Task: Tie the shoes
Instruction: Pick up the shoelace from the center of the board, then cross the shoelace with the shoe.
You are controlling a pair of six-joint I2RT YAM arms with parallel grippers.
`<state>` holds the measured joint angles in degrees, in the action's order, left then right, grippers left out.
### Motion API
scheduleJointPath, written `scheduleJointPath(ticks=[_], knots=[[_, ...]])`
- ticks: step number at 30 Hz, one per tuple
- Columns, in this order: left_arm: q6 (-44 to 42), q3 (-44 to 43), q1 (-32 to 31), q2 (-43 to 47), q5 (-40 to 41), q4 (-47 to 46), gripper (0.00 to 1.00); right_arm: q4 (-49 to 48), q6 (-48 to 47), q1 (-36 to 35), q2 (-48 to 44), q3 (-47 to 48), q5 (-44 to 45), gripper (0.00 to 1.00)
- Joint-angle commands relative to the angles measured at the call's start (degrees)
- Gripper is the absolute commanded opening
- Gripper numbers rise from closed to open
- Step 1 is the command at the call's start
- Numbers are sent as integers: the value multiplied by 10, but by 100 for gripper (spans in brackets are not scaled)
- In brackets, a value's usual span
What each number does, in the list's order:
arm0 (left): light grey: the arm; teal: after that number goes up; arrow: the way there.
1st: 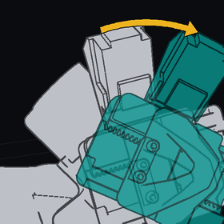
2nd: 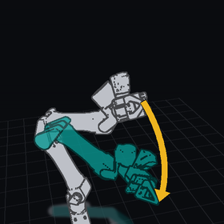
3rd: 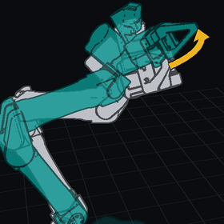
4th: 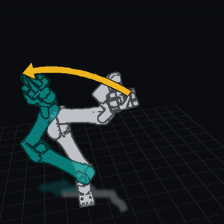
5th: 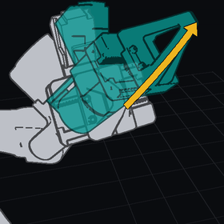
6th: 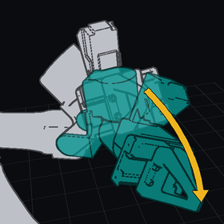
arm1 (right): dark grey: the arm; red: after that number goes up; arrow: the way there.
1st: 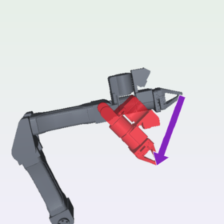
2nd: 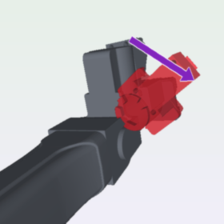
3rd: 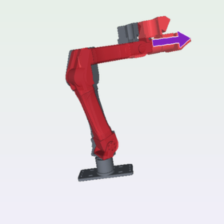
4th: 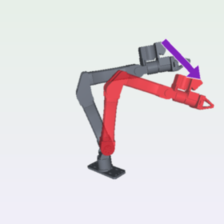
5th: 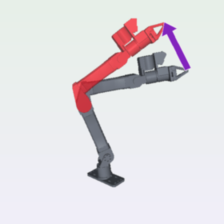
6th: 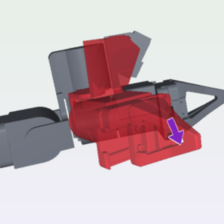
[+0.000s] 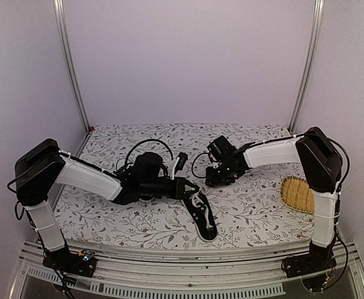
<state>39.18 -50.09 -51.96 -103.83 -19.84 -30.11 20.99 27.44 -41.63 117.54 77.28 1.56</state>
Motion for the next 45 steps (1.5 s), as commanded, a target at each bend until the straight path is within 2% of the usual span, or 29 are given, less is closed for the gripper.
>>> scheduleJointPath(ticks=[1,3,5,9,17,20,24,27,30,33,39,45], knots=[[-7,2,-7,19,4,-6,0,41,17,-9,25,22,52,38],[-7,1,-8,20,5,-5,0,51,22,-11,29,25,67,36],[-8,2,-8,21,7,-5,0,49,26,-12,30,21,70,30],[-4,1,-8,21,11,-3,0,27,33,-12,12,-1,84,4],[10,-7,-9,18,25,11,0,-67,7,3,-160,-110,125,2],[27,-24,-7,16,47,62,0,-178,-34,9,-242,-186,59,2],[59,-39,-3,12,51,95,0,-317,-105,10,-334,-283,-83,2],[70,-38,2,14,48,96,0,-368,-140,10,-372,-327,-197,2],[74,-38,7,14,45,100,0,-368,-154,8,-388,-349,-295,2],[77,-36,10,14,42,100,0,-353,-161,0,-391,-365,-350,2],[74,-42,15,15,37,101,0,-279,-184,-36,-366,-359,-401,2],[65,-46,15,16,32,101,0,-188,-209,-60,-315,-328,-398,2]])
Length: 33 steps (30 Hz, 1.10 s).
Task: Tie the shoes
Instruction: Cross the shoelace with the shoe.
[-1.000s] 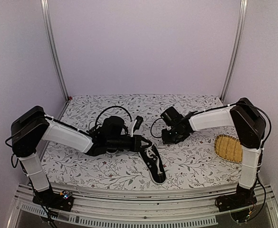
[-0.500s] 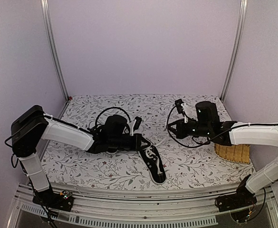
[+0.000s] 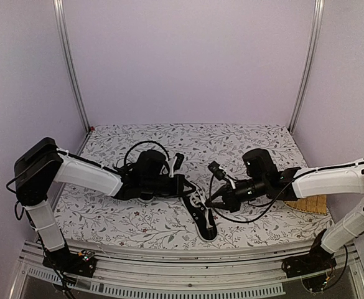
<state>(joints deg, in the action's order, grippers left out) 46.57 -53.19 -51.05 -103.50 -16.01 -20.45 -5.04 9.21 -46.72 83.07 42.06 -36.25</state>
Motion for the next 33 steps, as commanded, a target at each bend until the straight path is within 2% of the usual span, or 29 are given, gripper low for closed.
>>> scheduleJointPath(ticks=[1,10,33], knots=[[-9,-15,6,14,-6,4,0,78,-29,-9,38,26,-15,2],[-16,-13,6,16,-15,0,0,115,-18,-9,92,65,21,2],[-21,-17,4,18,-32,-1,0,78,61,-9,171,132,96,2]])
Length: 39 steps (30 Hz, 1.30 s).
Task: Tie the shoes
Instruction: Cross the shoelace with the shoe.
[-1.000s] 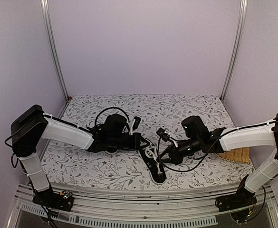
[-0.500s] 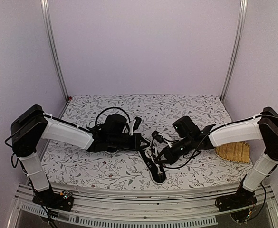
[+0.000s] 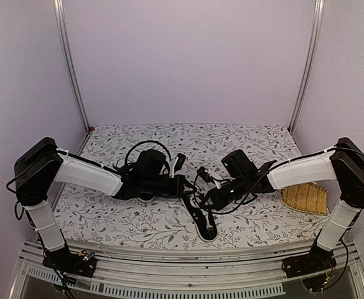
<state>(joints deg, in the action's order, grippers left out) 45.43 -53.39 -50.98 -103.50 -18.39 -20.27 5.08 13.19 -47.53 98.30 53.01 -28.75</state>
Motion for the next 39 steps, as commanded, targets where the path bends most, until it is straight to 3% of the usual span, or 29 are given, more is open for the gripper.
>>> scheduleJointPath(ticks=[1,9,21,32,39], knots=[[-9,-17,4,17,-9,-2,0,-32,25,-1,21,24,22,2],[-4,-30,3,6,-20,-3,0,-105,47,-2,37,15,52,2],[8,-53,-2,-16,-37,-11,0,-292,84,-13,38,-57,94,2],[-9,-72,9,-31,-30,3,0,-385,89,-13,69,-79,-55,2],[-30,-68,24,-16,-24,61,44,-433,118,-12,76,-111,-89,2]])
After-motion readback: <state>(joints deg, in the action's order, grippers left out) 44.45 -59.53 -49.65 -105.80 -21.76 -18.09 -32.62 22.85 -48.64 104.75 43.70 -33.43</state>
